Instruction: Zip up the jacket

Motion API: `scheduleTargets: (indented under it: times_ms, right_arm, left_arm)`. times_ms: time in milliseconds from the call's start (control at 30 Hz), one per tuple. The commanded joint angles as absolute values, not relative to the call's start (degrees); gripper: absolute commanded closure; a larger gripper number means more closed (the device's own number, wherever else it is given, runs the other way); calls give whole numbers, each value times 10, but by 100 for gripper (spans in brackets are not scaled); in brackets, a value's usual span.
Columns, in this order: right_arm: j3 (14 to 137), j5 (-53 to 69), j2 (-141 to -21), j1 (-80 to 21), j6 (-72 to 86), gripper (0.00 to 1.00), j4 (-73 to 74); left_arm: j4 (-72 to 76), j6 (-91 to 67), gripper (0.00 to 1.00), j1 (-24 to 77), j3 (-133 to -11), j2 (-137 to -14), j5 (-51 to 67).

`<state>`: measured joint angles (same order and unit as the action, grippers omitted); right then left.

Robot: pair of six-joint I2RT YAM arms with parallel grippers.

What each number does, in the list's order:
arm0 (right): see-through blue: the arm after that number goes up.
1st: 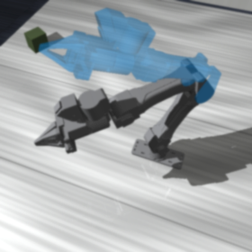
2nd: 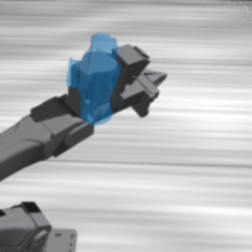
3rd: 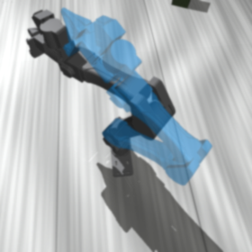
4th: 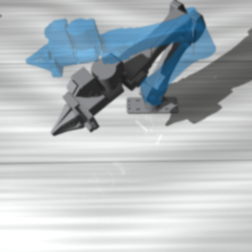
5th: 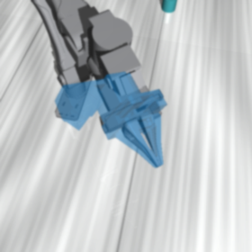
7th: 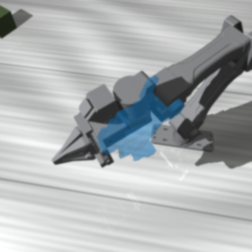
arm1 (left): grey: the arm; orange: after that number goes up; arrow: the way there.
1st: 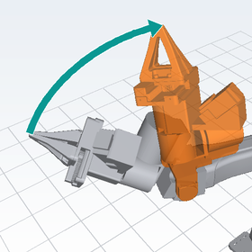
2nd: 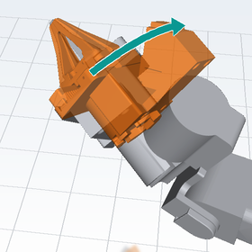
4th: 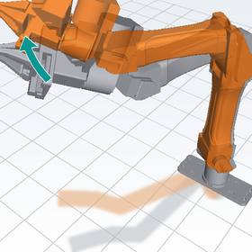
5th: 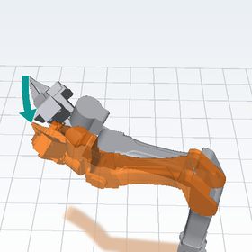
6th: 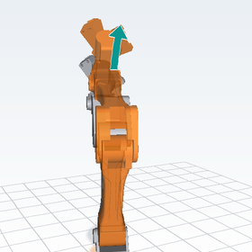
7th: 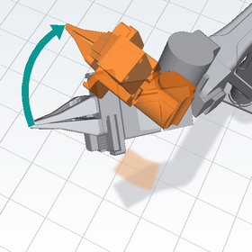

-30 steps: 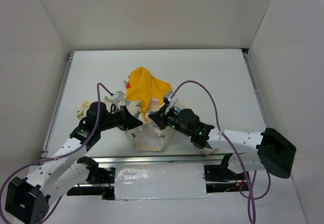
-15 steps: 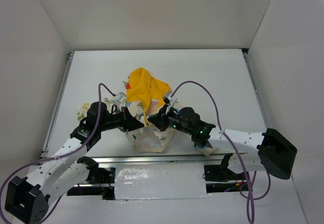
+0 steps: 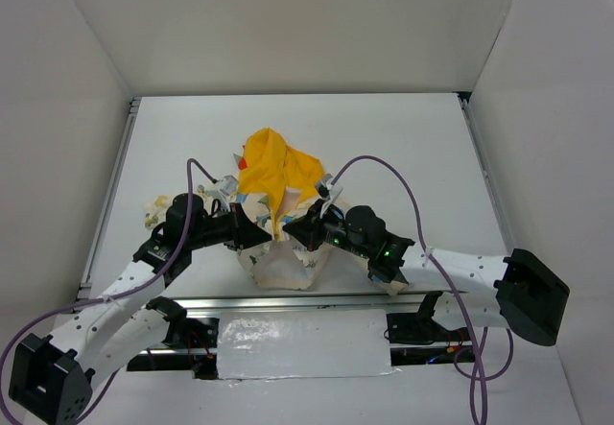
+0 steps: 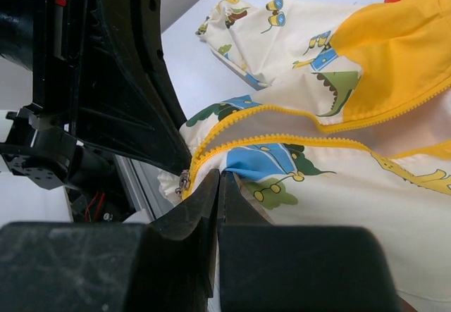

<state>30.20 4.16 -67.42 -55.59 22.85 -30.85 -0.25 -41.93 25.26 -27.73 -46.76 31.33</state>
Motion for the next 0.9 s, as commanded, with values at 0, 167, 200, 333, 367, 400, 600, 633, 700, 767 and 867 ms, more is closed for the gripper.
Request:
scheduleTargets:
  times_ms: [0, 167, 200, 333, 367, 400, 600, 633, 700, 767, 867]
  right_arm:
    - [312, 70, -660, -556, 242, 100, -332]
    - [311, 102, -671, -557, 236, 100, -334]
    - [309, 99, -670, -556, 238, 100, -337]
    - [300, 88, -658, -557, 238, 100, -342]
    - [300, 86, -657, -557, 236, 100, -338]
    - [301, 84, -656, -557, 235, 100, -335]
    - [296, 70, -656, -556, 232, 100, -335]
    - [295, 67, -657, -556, 232, 100, -334]
    - [296, 67, -657, -557, 230, 100, -334]
    - [296, 66, -657, -557, 229, 100, -334]
    - [294, 61, -656, -556, 231, 100, -336]
  left_arm:
    - [25, -408, 100, 257, -278, -468, 308]
    - [36, -413, 98, 257, -277, -465, 324]
    - [39, -417, 91, 257, -275, -464, 328]
    - [61, -428, 60, 257, -265, -458, 342]
    - [70, -432, 59, 257, -264, -456, 345]
    - [76, -434, 57, 257, -260, -454, 351]
    - [117, -454, 50, 257, -246, -455, 370]
    - [121, -457, 50, 257, -244, -456, 373]
    - [131, -462, 51, 257, -241, -458, 375]
    - [136, -466, 53, 257, -239, -458, 378]
    - [142, -469, 63, 257, -236, -458, 377]
